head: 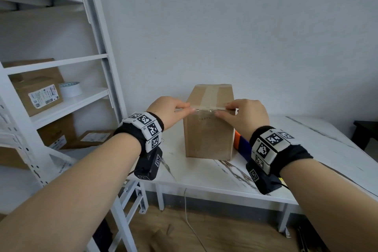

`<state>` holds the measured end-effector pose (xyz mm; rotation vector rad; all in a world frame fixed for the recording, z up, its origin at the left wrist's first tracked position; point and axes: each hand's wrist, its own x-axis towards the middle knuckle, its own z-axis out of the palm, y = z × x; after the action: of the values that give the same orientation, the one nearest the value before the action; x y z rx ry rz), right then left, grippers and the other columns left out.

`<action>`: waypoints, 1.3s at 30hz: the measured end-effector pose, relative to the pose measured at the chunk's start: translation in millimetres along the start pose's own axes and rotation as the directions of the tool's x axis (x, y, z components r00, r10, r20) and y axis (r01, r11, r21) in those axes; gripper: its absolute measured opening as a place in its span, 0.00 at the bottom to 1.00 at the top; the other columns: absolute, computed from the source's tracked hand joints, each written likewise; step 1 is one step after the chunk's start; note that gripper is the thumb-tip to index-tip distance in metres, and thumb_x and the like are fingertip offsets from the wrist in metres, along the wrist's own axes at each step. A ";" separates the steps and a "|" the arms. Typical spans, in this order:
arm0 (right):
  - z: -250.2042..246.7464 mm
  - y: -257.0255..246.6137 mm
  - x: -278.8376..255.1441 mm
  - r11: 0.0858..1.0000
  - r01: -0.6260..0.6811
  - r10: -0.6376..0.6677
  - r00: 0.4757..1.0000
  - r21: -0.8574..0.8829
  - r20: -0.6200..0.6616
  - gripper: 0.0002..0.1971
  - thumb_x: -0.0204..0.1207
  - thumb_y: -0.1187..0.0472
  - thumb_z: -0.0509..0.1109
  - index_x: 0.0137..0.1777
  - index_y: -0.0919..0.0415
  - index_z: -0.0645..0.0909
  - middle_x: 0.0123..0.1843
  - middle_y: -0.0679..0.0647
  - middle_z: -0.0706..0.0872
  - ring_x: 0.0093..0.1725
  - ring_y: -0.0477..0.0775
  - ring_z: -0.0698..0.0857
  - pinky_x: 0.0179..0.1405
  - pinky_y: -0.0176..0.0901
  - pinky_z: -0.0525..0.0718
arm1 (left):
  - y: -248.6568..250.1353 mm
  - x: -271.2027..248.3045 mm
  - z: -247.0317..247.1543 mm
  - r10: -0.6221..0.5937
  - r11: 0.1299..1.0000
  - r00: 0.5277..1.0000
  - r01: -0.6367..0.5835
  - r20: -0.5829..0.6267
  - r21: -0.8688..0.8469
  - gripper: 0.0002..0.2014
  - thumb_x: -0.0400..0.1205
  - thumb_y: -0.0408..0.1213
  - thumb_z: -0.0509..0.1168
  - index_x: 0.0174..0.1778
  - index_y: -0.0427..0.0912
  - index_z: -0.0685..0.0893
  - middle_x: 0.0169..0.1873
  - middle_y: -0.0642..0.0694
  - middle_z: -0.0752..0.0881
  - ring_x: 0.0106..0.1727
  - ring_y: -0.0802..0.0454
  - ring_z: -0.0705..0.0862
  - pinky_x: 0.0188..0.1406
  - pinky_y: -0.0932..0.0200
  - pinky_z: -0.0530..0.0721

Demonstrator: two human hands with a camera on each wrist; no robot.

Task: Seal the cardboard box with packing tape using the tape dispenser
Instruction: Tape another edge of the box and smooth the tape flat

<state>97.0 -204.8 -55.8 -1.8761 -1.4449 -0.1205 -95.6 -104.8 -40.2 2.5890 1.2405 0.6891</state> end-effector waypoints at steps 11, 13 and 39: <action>0.9 -8.3 -1.5 0.981 0.026 -0.024 1.000 -0.190 0.014 0.17 0.74 0.45 0.67 0.51 0.58 0.85 0.51 0.55 0.88 0.51 0.60 0.84 0.48 0.48 0.83 | -1.6 -0.1 15.3 0.021 0.999 0.990 -0.015 -0.142 0.041 0.16 0.83 0.44 0.63 0.67 0.48 0.83 0.67 0.50 0.84 0.71 0.50 0.79 0.69 0.59 0.72; -2.5 -18.8 -1.9 0.940 0.067 -0.055 0.997 -0.336 0.045 0.17 0.75 0.47 0.64 0.48 0.60 0.83 0.44 0.55 0.86 0.44 0.60 0.82 0.39 0.45 0.78 | -1.8 -0.2 16.0 0.020 0.997 0.990 -0.010 -0.137 0.077 0.17 0.83 0.45 0.62 0.68 0.49 0.82 0.67 0.49 0.84 0.71 0.49 0.78 0.69 0.57 0.73; -8.4 6.3 -4.8 0.979 0.167 -0.186 0.966 0.114 0.179 0.17 0.82 0.68 0.61 0.69 0.64 0.79 0.73 0.56 0.79 0.78 0.52 0.72 0.76 0.32 0.59 | -7.8 -16.7 35.4 -0.039 0.984 0.987 0.011 -0.158 -0.177 0.22 0.82 0.34 0.64 0.73 0.53 0.76 0.48 0.46 0.92 0.54 0.48 0.87 0.59 0.55 0.81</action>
<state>103.8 -214.3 -55.3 -1.7140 -1.7155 0.0444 -92.9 -111.8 -79.4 2.4110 1.1944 0.9732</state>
